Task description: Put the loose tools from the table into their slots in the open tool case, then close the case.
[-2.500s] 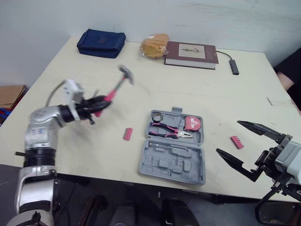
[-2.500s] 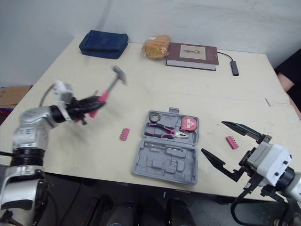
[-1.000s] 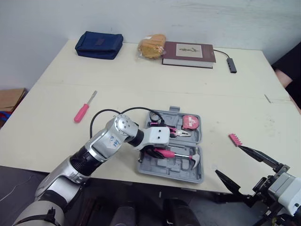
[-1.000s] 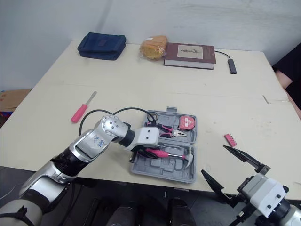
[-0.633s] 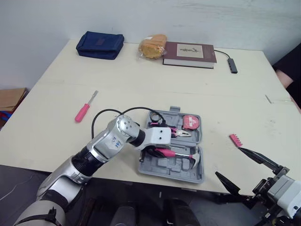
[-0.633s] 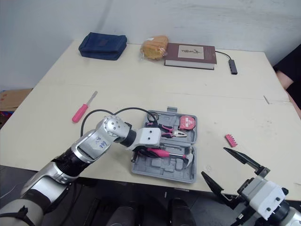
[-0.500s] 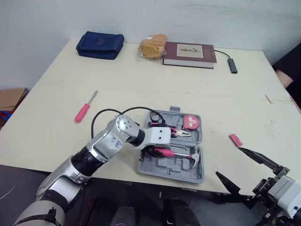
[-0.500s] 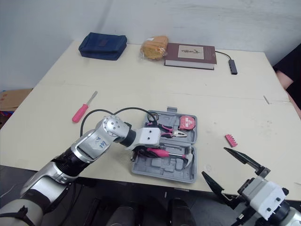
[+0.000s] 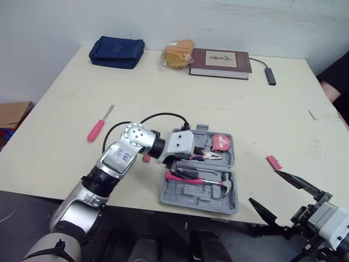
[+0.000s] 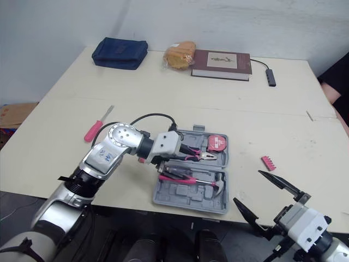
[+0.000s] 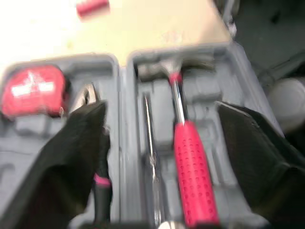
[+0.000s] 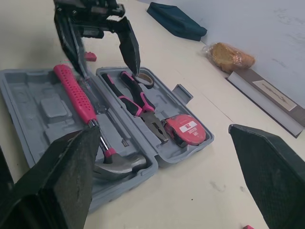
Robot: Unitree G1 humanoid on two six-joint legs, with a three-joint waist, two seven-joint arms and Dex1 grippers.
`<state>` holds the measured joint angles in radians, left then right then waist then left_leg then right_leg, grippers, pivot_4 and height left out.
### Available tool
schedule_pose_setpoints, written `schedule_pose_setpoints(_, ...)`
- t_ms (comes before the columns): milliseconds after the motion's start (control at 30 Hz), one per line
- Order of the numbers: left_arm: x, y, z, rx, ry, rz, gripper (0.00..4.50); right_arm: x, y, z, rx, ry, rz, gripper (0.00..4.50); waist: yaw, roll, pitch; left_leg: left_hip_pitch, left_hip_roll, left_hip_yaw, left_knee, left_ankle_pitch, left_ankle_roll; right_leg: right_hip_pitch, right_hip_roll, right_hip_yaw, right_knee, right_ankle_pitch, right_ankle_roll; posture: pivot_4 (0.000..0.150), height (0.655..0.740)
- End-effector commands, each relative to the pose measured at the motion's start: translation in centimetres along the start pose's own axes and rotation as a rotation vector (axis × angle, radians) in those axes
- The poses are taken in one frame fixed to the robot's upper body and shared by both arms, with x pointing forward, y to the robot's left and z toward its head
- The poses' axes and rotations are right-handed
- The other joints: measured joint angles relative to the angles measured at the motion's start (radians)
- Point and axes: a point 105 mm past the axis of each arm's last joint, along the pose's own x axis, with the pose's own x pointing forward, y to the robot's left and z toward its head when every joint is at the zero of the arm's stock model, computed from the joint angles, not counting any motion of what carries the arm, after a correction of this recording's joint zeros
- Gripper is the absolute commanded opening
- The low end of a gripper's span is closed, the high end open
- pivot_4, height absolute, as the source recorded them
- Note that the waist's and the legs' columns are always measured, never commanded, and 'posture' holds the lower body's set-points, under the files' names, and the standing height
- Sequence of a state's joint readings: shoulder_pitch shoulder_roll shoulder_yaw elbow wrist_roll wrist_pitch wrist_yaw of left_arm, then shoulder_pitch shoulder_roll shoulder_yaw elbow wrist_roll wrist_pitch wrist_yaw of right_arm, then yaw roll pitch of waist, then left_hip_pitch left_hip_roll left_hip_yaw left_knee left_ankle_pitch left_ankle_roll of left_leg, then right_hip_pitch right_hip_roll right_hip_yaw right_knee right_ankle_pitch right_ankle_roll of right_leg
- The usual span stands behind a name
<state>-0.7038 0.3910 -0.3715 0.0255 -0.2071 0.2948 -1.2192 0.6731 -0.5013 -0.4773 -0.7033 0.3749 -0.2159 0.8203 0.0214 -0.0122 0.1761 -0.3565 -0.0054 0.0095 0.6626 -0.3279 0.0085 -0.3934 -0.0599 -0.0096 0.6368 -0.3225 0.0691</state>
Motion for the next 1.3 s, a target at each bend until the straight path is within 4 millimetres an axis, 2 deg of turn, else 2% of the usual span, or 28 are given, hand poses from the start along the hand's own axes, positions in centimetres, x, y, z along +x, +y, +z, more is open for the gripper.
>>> schedule_pose_setpoints(33,0.4,-0.8,-1.2,-0.004,-0.02,-0.018,1.75,0.3,0.0,0.9,-0.016,-0.02,0.001,4.5,0.0,0.0,0.0,0.0,0.0,0.0,0.0,0.001,-0.001,0.0,0.0,0.0,0.0,0.0,0.0,0.15,0.74)
schedule_pose_setpoints(100,0.7,-1.1,-1.7,-0.013,-0.018,-0.019,0.69,0.3,-0.1,0.9,-0.015,-0.017,-0.005,4.5,0.001,0.0,0.0,0.0,0.0,0.0,0.0,0.001,-0.001,0.0,0.0,0.0,0.001,0.0,0.0,0.15,0.74)
schedule_pose_setpoints(167,0.9,-1.4,-2.4,-0.013,-0.01,-0.018,0.02,0.4,-0.1,1.0,-0.013,-0.014,-0.011,4.5,0.001,0.0,0.0,0.001,0.0,0.0,0.0,0.001,0.0,0.0,0.0,0.0,0.001,0.0,0.0,0.15,0.74)
schedule_pose_setpoints(467,1.2,-0.8,-3.4,-0.043,0.006,0.015,0.02,0.7,-0.4,1.2,-0.008,-0.001,-0.023,4.5,0.001,0.0,0.0,0.0,0.0,0.0,0.0,0.0,0.0,0.0,0.0,0.0,0.001,0.0,0.0,0.15,0.74)
schedule_pose_setpoints(567,1.3,-1.8,-4.8,-0.053,0.098,-0.044,0.02,0.9,-0.6,1.4,-0.013,0.002,-0.025,4.5,-0.001,0.0,0.0,0.001,0.0,0.0,0.0,0.0,0.0,0.0,0.0,0.0,0.001,0.0,0.0,0.15,0.74)
schedule_pose_setpoints(733,1.6,-1.3,-6.0,-0.074,0.174,-0.001,0.02,0.9,-0.8,1.5,-0.013,0.01,-0.03,4.5,0.001,0.0,0.0,0.001,0.0,0.0,0.0,0.0,0.0,0.001,0.0,0.0,0.001,0.0,0.0,0.15,0.74)
schedule_pose_setpoints(933,1.7,-2.3,-7.0,-0.067,0.247,-0.049,0.02,1.0,-0.8,1.6,-0.01,0.014,-0.038,4.5,0.001,0.0,-0.001,0.002,0.0,0.0,0.0,0.0,0.001,0.002,0.0,0.0,0.001,0.0,0.0,0.15,0.74)
schedule_pose_setpoints(1233,3.5,-2.1,-8.4,-0.163,0.313,0.001,0.02,1.2,-0.8,1.6,-0.007,0.018,-0.049,4.5,0.006,0.0,-0.003,0.005,0.0,-0.001,0.0,-0.001,0.003,0.008,-0.001,-0.001,-0.003,0.001,0.002,0.15,0.74)
schedule_pose_setpoints(1300,3.4,-3.0,-9.7,-0.194,0.397,-0.033,0.02,1.2,-0.8,1.6,-0.005,0.018,-0.055,4.5,0.004,0.001,-0.004,0.005,0.0,-0.002,0.0,-0.002,0.004,0.012,-0.001,-0.001,-0.006,0.001,0.002,0.15,0.74)
